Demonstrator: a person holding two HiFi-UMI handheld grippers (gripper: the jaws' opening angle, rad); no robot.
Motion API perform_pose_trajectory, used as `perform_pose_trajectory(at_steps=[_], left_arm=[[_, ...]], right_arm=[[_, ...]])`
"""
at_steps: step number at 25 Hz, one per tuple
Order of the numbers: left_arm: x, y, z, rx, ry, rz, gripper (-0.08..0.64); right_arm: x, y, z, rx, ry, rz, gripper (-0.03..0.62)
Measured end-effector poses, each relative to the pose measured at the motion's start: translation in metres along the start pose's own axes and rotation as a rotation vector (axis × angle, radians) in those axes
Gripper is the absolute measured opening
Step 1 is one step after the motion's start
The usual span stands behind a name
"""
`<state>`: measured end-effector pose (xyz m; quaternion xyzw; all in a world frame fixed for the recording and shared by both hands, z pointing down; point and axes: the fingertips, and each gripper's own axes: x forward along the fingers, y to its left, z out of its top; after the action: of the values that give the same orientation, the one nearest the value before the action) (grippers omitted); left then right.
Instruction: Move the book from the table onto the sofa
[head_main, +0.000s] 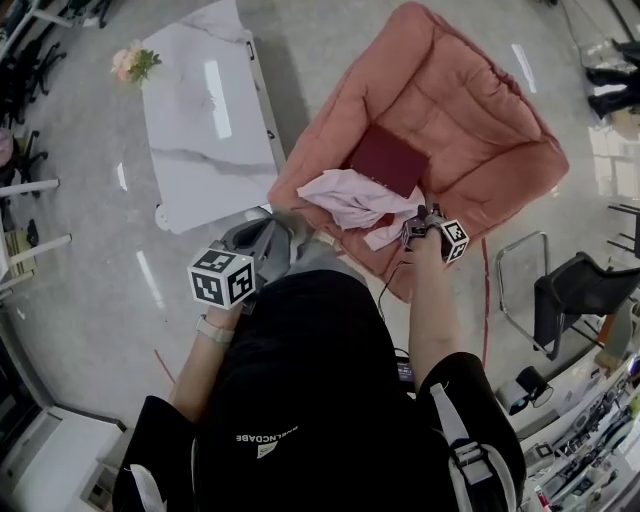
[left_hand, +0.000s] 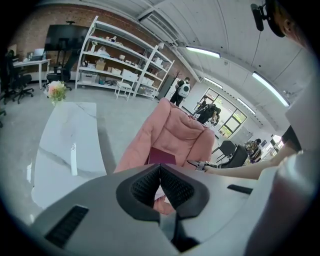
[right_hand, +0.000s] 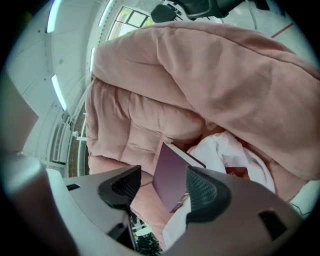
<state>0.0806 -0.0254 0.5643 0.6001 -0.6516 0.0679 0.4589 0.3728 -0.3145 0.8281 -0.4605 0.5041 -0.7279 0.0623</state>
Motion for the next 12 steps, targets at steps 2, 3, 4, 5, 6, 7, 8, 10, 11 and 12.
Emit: perform_pose_trajectory(at_steps=[2,3,4,5,6,7,8,10,11,12], left_arm=[[0.004,-0.007,0.003,0.014,0.008,-0.021,0.015],[0.006,-0.011,0.004,0.023,0.013,-0.033,0.015],[0.009,-0.015,0.005,0.032,0.019,-0.045,0.015],[0.011,-0.019,0.005,0.04,0.024,-0.056,0.015],[0.013,-0.023,0.005,0.049,0.029,-0.067,0.015],[0.014,-0.027,0.004,0.058,0.033,-0.077,0.015],[0.015,-0.03,0.005,0.067,0.036,-0.086,0.015],[0.018,-0.033,0.005,0.086,0.042,-0.106,0.015],[0.018,-0.034,0.005,0.096,0.046,-0.116,0.015],[0.018,-0.036,0.006,0.105,0.049,-0.124,0.015]], right_arm=[[-0.008,0.008,0.003,0.002,-0.005,0.017,0.273],[-0.012,0.011,0.004,0.002,-0.008,0.026,0.273],[-0.016,0.015,0.006,0.002,-0.009,0.038,0.273],[-0.021,0.019,0.007,-0.001,-0.007,0.054,0.273],[-0.026,0.025,0.007,-0.009,-0.002,0.076,0.273],[-0.03,0.031,0.006,-0.021,0.006,0.099,0.273],[-0.033,0.039,0.004,-0.035,0.014,0.124,0.273],[-0.04,0.054,0.001,-0.063,0.026,0.178,0.273],[-0.045,0.061,-0.001,-0.079,0.031,0.207,0.273],[-0.051,0.07,-0.004,-0.094,0.036,0.235,0.273]])
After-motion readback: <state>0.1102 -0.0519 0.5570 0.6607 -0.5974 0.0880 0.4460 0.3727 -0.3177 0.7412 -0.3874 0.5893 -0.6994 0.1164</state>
